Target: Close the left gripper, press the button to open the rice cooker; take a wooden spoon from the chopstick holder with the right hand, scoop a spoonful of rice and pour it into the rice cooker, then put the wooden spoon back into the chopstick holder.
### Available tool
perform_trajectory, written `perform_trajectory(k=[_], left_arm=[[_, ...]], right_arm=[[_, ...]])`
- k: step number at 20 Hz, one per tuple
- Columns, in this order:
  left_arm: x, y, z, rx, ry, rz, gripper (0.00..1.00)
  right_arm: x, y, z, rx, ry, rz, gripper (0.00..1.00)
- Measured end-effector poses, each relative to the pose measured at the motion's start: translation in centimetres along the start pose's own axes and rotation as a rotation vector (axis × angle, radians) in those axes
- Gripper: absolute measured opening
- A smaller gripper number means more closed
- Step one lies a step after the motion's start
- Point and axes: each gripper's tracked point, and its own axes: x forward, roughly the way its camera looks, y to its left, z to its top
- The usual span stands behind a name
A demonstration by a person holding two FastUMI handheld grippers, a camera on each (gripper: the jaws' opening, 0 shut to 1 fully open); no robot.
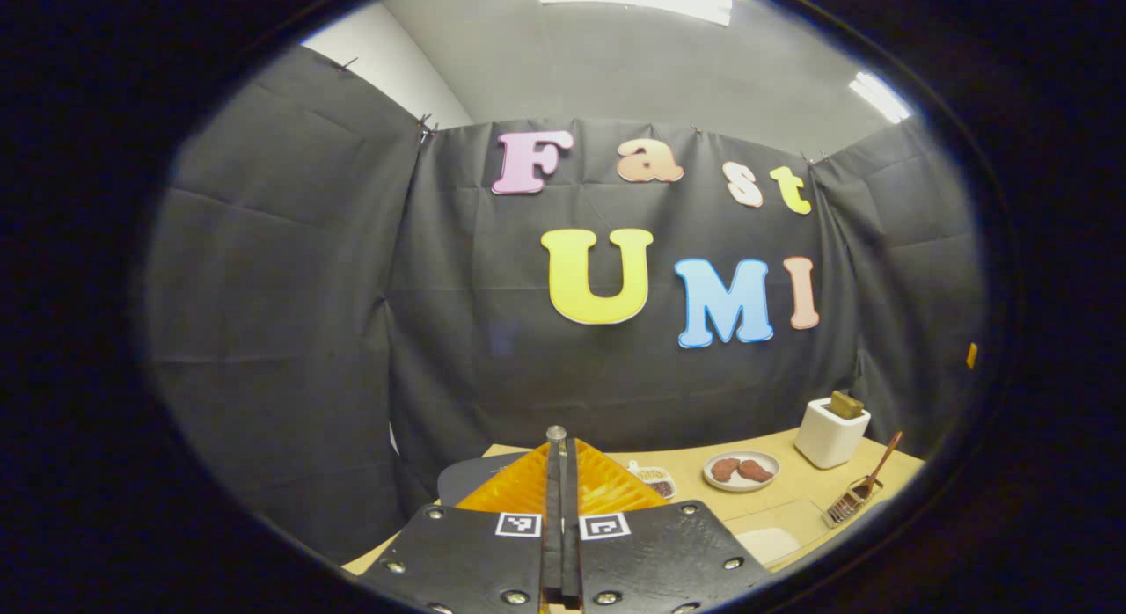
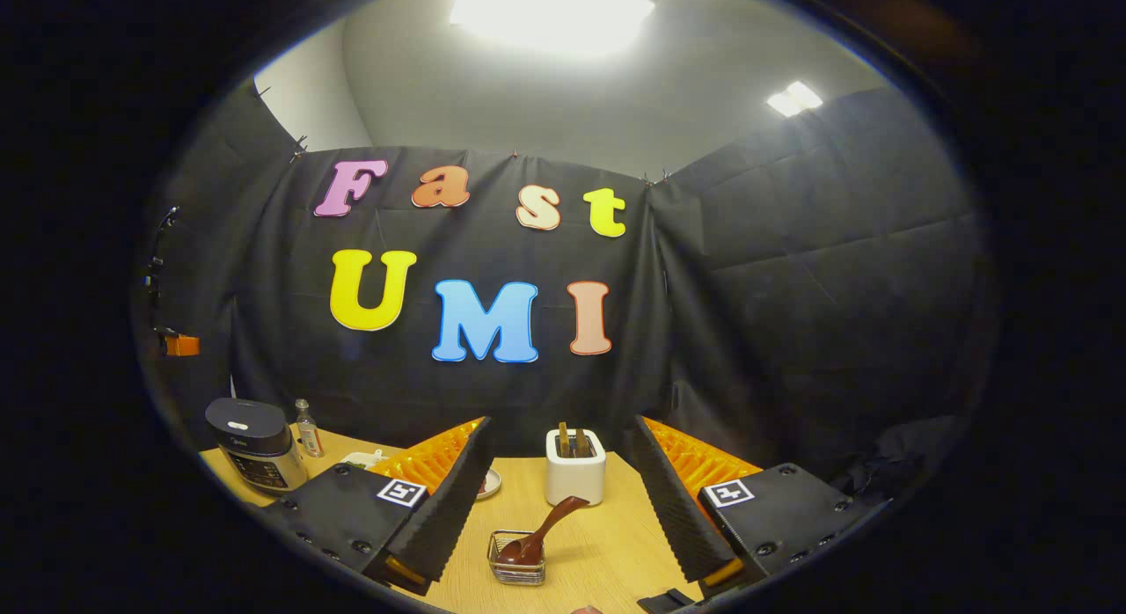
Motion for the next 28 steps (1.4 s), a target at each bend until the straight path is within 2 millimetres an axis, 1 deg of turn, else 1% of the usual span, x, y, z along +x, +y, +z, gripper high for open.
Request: perform_trajectory(k=[2,3,5,6,7,8,9,12,13,15,16,17,18,19,22,24,25,26,27,28], left_arm=[[1.4,0.0,-1.7,-0.009,0.028,-0.016,0.01],[2.1,0.0,-2.6,-0.014,0.042,-0.026,0.01],[3.3,0.0,-4.4,-0.018,0.074,-0.04,0.01],[3.9,0.0,-5.2,-0.02,0.089,-0.047,0.01],[4.3,-0.1,-6.1,-0.022,0.104,-0.056,0.01],[4.7,-0.3,-6.9,-0.022,0.118,-0.064,0.01],[5.1,-0.3,-7.9,-0.021,0.133,-0.069,0.0],[6.5,-0.6,-10.2,-0.024,0.171,-0.08,0.0],[6.9,-0.6,-11.1,-0.029,0.186,-0.081,0.0],[7.4,-0.7,-12.6,-0.041,0.213,-0.085,0.0],[7.6,-0.7,-13.1,-0.044,0.223,-0.083,0.01],[7.6,-0.7,-13.8,-0.046,0.233,-0.081,0.01],[7.7,-0.8,-14.3,-0.048,0.241,-0.078,0.03],[7.8,-0.8,-14.7,-0.048,0.248,-0.074,0.01],[7.9,-0.7,-16.0,-0.053,0.267,-0.069,0.01],[7.6,-0.6,-15.9,-0.054,0.255,-0.067,0.0],[7.6,-0.6,-16.2,-0.055,0.256,-0.065,0.0],[7.6,-0.6,-16.9,-0.06,0.272,-0.063,0.01],[7.4,-0.5,-17.6,-0.063,0.29,-0.054,0.0],[7.5,-0.5,-17.0,-0.05,0.258,-0.05,0.0]], right_arm=[[0.1,0.4,0.0,-0.005,0.007,-0.013,0.96],[0.1,0.6,0.0,-0.012,0.009,-0.019,0.99],[0.2,1.0,0.0,-0.027,0.011,-0.029,0.99],[0.2,1.2,-0.1,-0.034,0.012,-0.033,0.96],[0.3,1.4,-0.1,-0.04,0.016,-0.037,0.96],[0.2,1.6,-0.2,-0.044,0.021,-0.04,0.99],[0.2,1.8,-0.3,-0.047,0.024,-0.044,0.99],[0.4,2.2,-0.5,-0.057,0.033,-0.051,0.99],[0.4,2.3,-0.5,-0.063,0.035,-0.055,0.97],[0.5,2.4,-0.5,-0.069,0.038,-0.061,0.96],[0.5,2.4,-0.6,-0.07,0.04,-0.065,0.98],[0.5,2.3,-0.6,-0.071,0.042,-0.067,0.97],[0.6,2.4,-0.6,-0.072,0.044,-0.068,0.97],[0.5,2.4,-0.6,-0.07,0.047,-0.068,0.99],[0.5,2.6,-0.2,-0.069,0.038,-0.064,0.99],[0.6,2.7,-0.1,-0.074,0.033,-0.059,0.99],[0.6,2.8,-0.1,-0.077,0.032,-0.056,0.97],[0.5,2.8,-0.1,-0.079,0.03,-0.054,0.99],[0.5,2.8,-0.2,-0.08,0.031,-0.053,0.99],[0.5,2.8,-0.3,-0.081,0.036,-0.051,0.99]])
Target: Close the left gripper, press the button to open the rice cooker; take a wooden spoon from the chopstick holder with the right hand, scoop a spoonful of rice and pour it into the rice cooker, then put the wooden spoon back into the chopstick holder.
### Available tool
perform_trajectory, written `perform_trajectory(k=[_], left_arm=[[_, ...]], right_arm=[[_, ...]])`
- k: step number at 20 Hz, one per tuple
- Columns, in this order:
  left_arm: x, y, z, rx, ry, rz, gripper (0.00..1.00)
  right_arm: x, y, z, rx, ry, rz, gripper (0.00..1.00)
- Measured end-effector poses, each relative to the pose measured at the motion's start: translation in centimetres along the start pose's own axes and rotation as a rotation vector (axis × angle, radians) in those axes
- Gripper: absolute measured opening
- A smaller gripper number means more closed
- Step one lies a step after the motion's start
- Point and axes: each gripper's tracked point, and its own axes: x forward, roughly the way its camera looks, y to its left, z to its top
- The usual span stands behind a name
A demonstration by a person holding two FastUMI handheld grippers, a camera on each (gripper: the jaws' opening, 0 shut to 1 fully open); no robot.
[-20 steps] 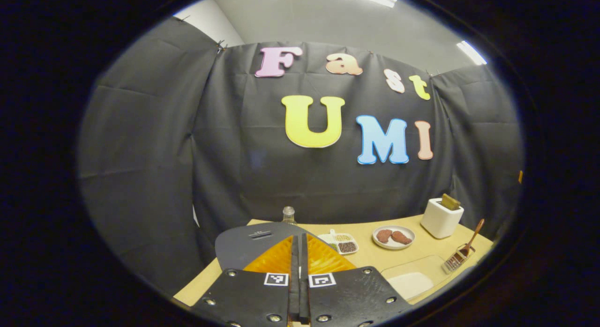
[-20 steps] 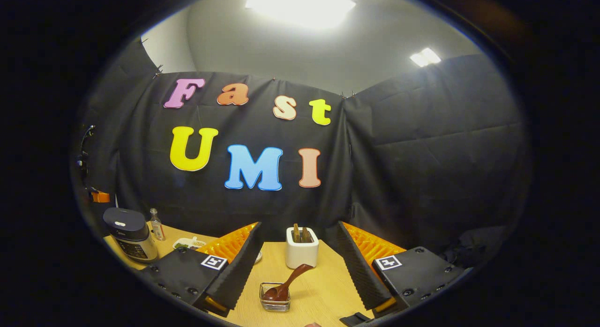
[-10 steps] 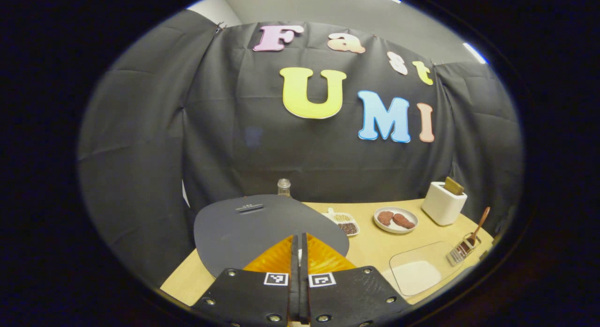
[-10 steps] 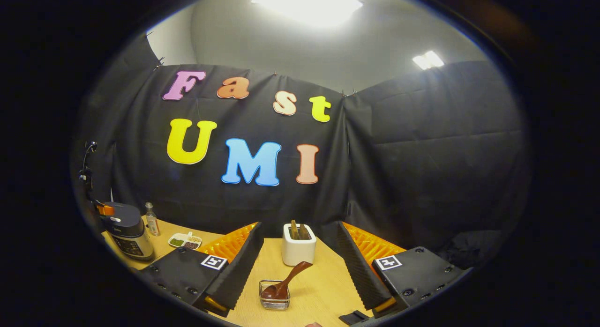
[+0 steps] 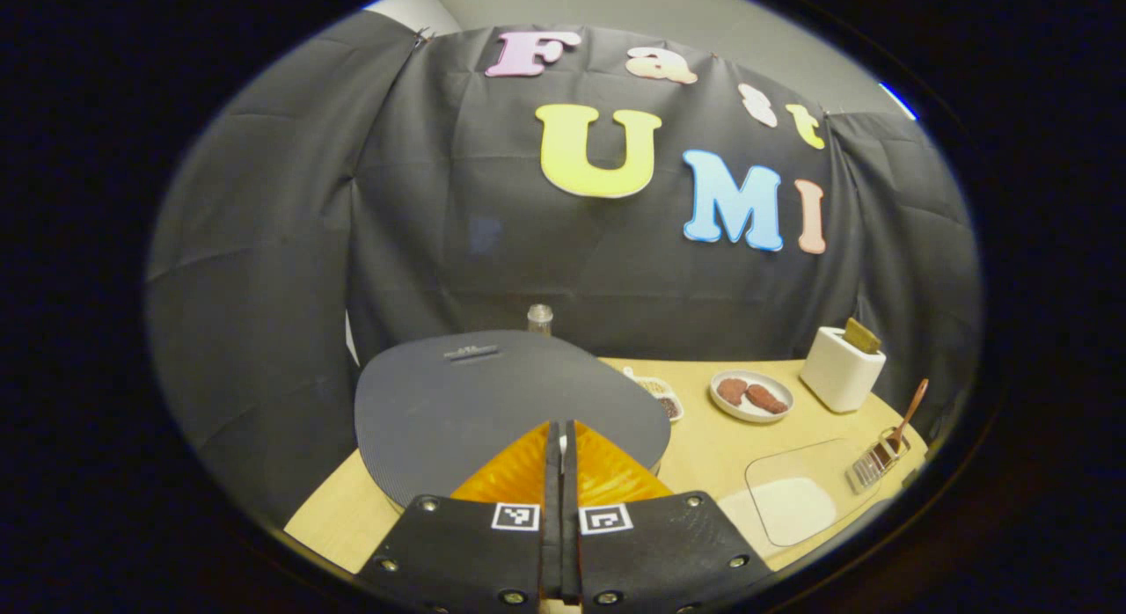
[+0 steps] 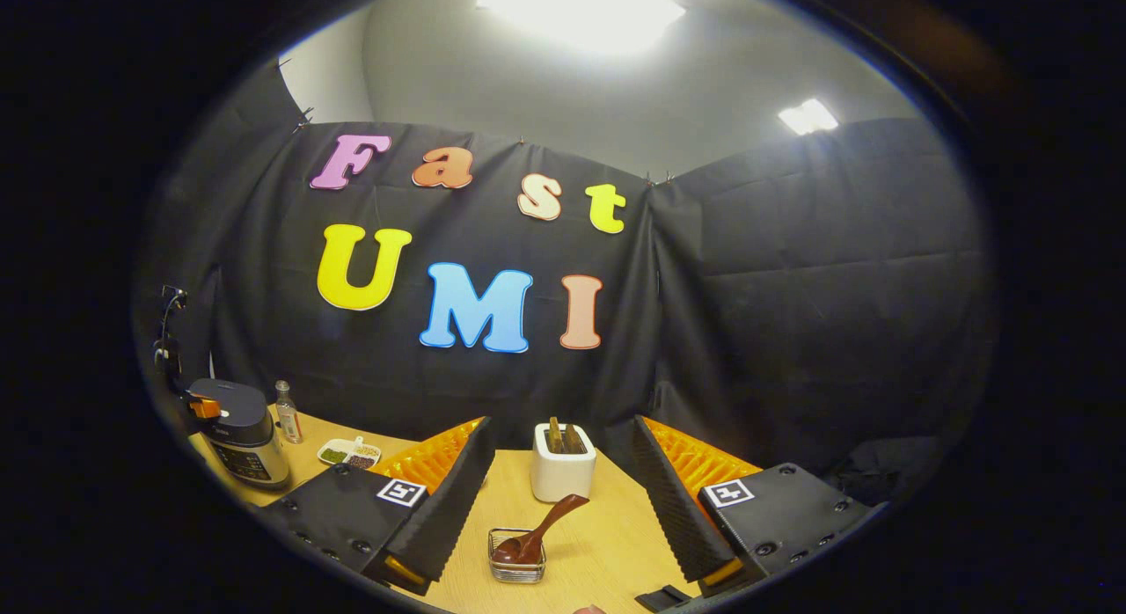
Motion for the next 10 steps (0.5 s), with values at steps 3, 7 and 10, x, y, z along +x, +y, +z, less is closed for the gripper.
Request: perform_trajectory(k=[3,7,10], left_arm=[[0.1,-0.1,-1.7,0.027,0.045,0.028,0.03],[-0.1,-0.1,-0.9,-0.001,0.023,0.04,0.02],[0.2,-0.2,0.5,0.014,0.013,0.057,0.02]], right_arm=[[0.1,0.3,-0.4,0.01,0.008,0.013,0.99],[0.1,1.0,-0.4,-0.003,0.004,0.042,0.99],[0.0,0.7,0.2,-0.011,-0.016,0.046,0.99]])
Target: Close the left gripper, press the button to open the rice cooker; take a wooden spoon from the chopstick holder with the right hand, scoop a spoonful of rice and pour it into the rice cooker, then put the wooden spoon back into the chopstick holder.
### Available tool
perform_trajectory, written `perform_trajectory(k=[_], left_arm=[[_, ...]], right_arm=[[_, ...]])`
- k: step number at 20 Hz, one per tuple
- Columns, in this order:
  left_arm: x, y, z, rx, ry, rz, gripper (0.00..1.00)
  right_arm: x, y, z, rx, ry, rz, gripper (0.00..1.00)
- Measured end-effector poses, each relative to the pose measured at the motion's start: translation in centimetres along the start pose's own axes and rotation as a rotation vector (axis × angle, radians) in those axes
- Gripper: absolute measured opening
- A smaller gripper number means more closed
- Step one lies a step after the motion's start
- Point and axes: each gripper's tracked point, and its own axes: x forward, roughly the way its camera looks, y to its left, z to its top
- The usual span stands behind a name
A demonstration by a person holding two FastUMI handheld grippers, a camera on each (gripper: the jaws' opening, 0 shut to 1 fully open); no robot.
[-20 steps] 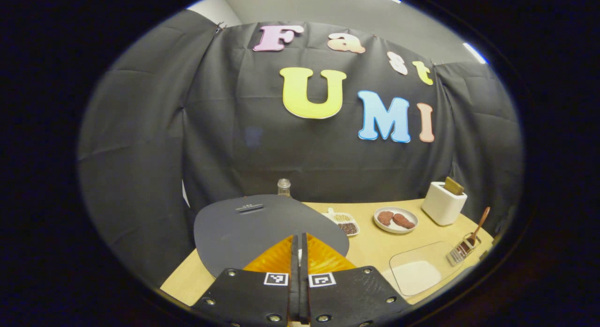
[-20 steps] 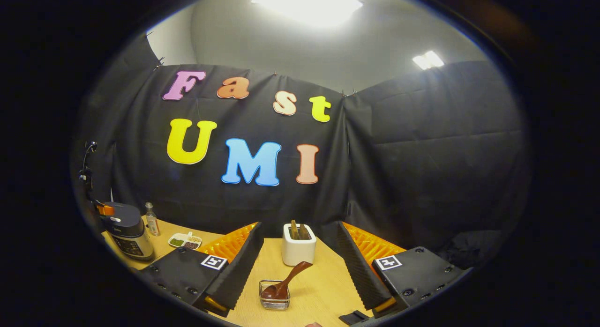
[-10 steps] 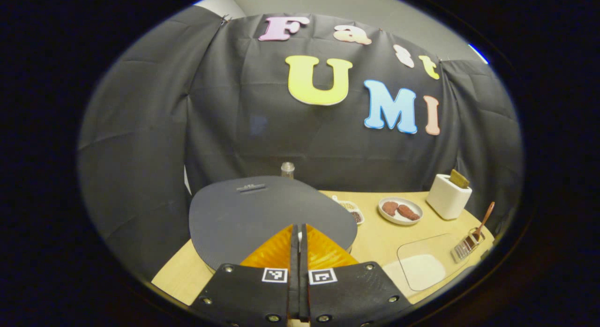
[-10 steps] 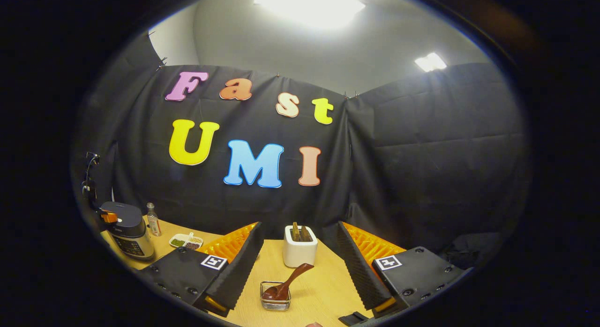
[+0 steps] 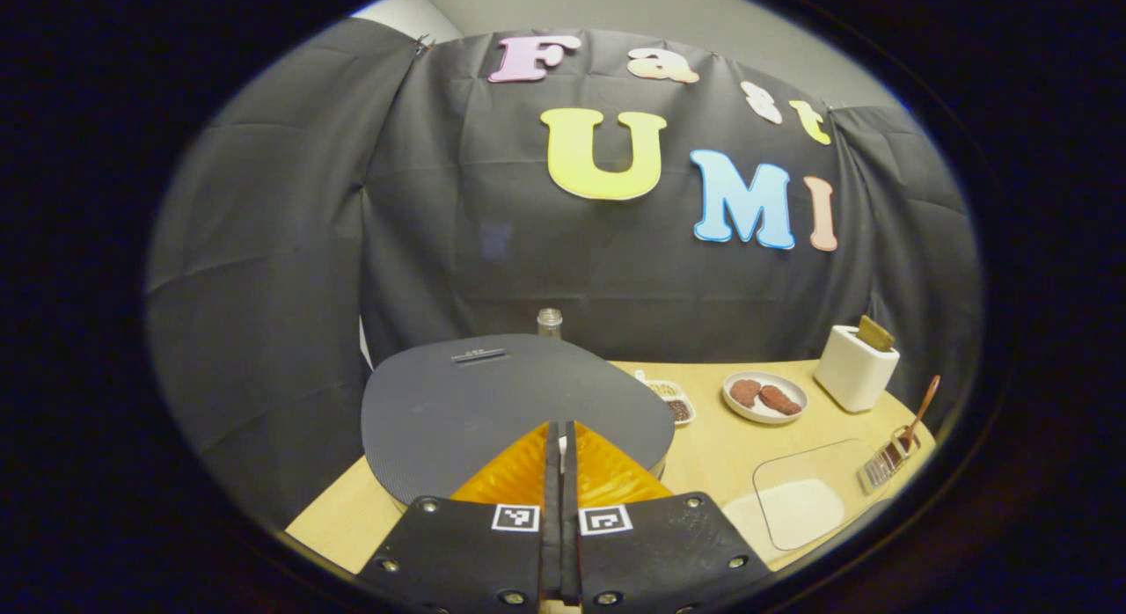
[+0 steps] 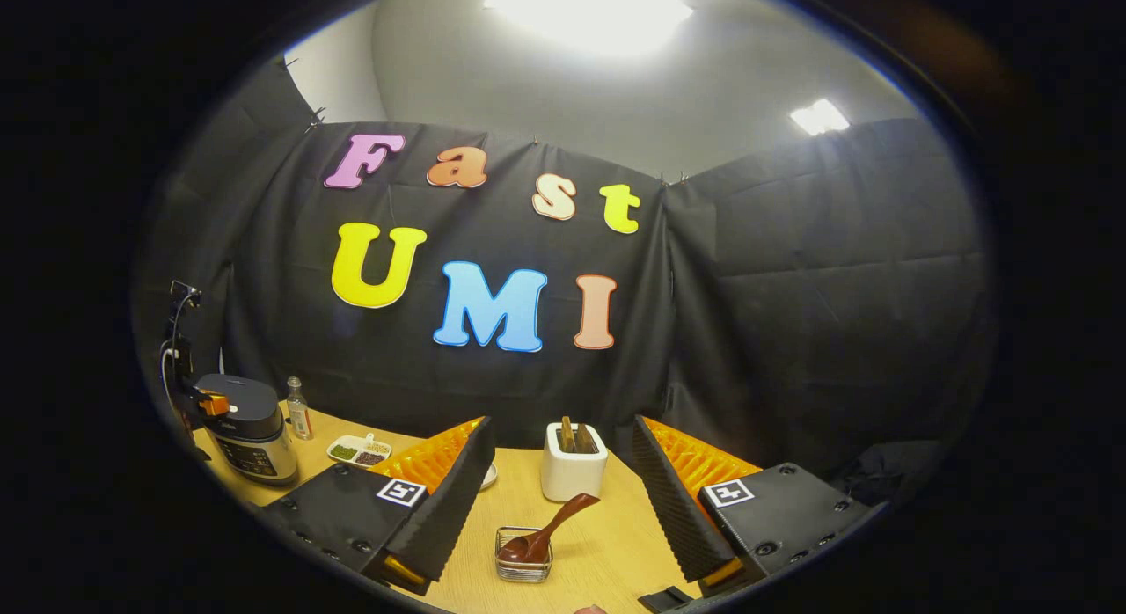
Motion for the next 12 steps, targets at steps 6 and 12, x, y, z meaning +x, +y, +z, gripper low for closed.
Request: perform_trajectory(k=[6,12], left_arm=[[-0.8,0.3,3.2,0.012,-0.041,0.022,0.0],[-2.0,1.1,8.0,0.035,-0.12,0.067,0.02]], right_arm=[[-0.3,-1.7,-0.7,0.04,0.009,-0.018,0.99],[-0.1,-3.0,-1.2,0.079,0.011,-0.027,0.99]])
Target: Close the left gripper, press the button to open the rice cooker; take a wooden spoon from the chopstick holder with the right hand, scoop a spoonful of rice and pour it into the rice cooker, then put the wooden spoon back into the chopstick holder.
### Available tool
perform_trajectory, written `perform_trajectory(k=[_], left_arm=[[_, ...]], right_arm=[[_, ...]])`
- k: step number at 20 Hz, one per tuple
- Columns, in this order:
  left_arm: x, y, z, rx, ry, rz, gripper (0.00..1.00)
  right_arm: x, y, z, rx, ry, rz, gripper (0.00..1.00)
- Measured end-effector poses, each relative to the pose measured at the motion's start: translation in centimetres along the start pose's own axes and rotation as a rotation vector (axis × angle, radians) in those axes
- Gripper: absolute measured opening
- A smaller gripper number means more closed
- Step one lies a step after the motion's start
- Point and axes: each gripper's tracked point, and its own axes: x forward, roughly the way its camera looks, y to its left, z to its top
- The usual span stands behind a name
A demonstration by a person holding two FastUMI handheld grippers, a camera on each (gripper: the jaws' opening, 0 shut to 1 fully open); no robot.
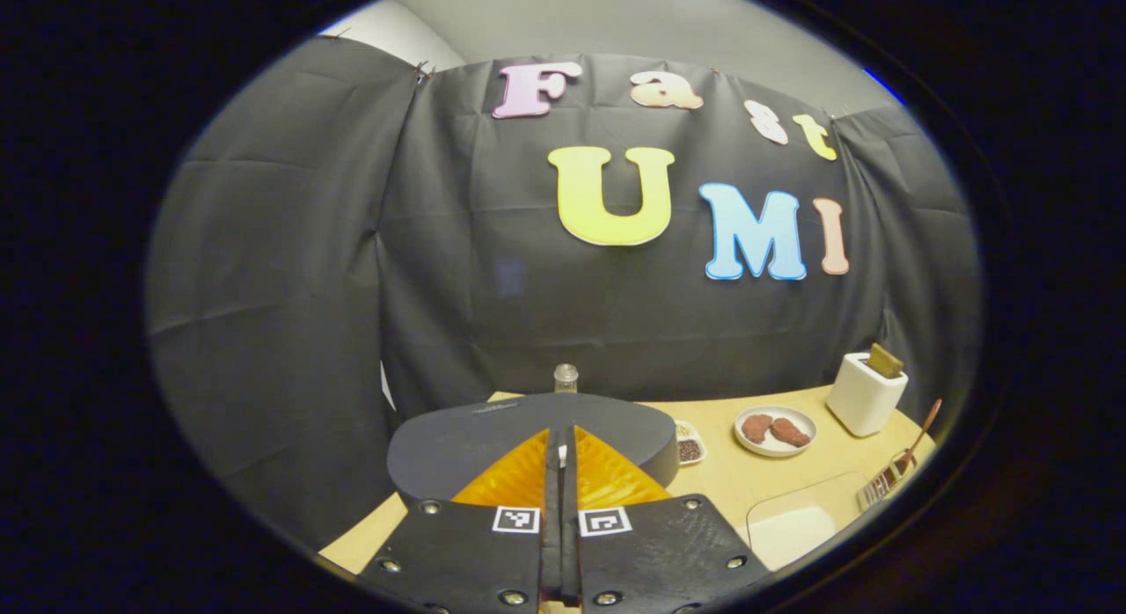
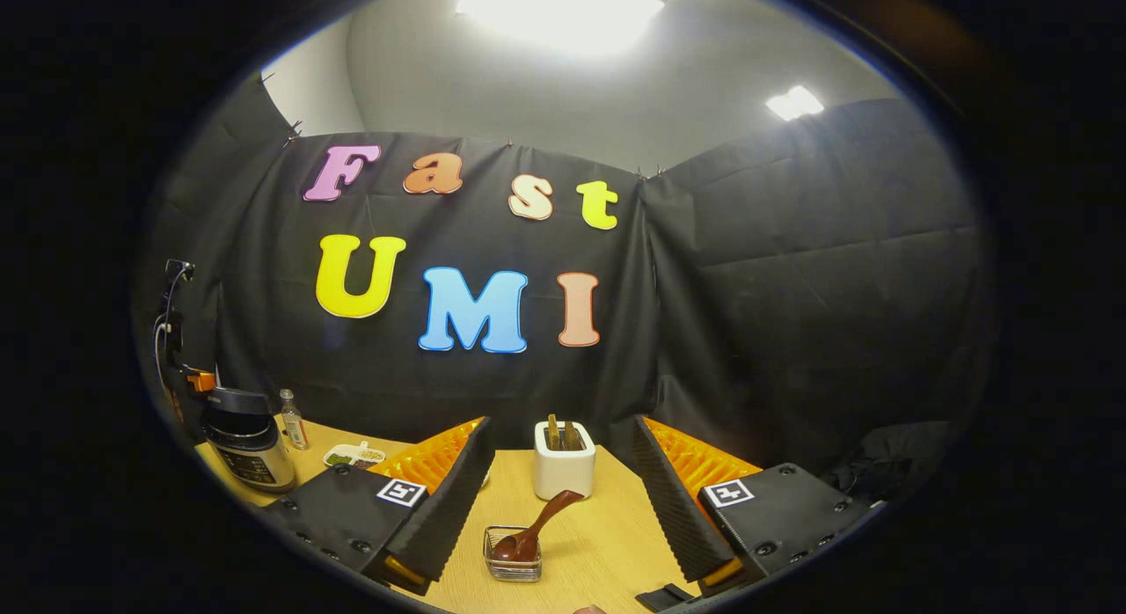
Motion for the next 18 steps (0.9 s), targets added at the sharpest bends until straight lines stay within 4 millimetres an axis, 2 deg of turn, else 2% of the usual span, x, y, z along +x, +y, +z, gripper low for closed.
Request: perform_trajectory(k=[4,7,11,13,18], left_arm=[[-0.5,1.2,4.6,0.023,-0.079,0.052,0.02],[-1.9,2.0,7.9,0.024,-0.132,0.089,0.02],[-5.9,2.7,10.6,0.007,-0.196,0.123,0.01],[-8.2,3.1,11.5,0.022,-0.224,0.137,0.06],[-13.8,3.1,14.2,0.035,-0.287,0.161,0.86]], right_arm=[[0.6,0.2,-0.6,0.03,0.02,0.035,0.99],[1.3,0.1,-0.9,0.055,0.034,0.057,0.99],[2.2,0.1,-1.3,0.075,0.051,0.085,0.99],[2.9,0.2,-1.6,0.095,0.059,0.101,0.99],[5.1,0.6,-3.2,0.145,0.107,0.136,0.97]])
